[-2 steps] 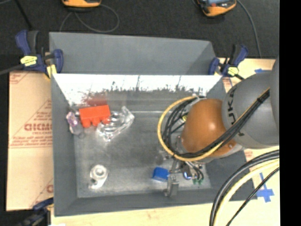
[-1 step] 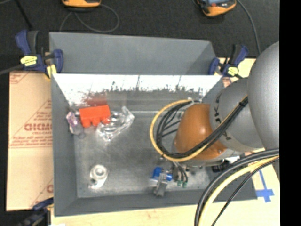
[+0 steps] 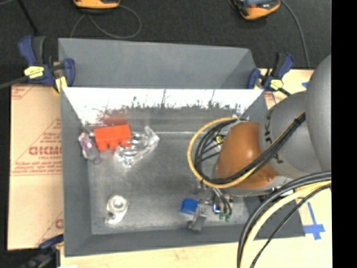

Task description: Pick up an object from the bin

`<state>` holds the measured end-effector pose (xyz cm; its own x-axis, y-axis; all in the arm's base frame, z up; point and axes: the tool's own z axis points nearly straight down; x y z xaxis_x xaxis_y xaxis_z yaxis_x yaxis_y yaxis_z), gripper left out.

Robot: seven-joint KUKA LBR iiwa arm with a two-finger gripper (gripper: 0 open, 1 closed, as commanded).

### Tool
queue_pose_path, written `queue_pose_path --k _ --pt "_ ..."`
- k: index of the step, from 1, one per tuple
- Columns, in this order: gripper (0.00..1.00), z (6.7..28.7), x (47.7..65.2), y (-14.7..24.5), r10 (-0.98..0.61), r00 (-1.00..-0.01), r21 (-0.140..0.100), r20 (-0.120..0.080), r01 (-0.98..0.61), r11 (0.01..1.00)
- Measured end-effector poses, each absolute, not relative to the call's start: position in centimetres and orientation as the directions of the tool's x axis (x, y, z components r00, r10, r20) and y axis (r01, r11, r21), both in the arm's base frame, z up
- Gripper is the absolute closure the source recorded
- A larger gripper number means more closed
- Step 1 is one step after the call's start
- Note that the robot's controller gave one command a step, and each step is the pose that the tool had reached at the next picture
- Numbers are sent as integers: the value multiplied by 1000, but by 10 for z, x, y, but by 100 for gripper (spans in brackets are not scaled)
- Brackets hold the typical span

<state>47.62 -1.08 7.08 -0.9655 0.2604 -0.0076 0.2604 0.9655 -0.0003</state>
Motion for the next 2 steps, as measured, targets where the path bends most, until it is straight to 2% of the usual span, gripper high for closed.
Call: queue_pose_path --k 1,2 --pt "100 70 475 -10 257 -967 -1 -5 257 967" --pt "100 102 477 -10 253 -967 2 -5 253 967"
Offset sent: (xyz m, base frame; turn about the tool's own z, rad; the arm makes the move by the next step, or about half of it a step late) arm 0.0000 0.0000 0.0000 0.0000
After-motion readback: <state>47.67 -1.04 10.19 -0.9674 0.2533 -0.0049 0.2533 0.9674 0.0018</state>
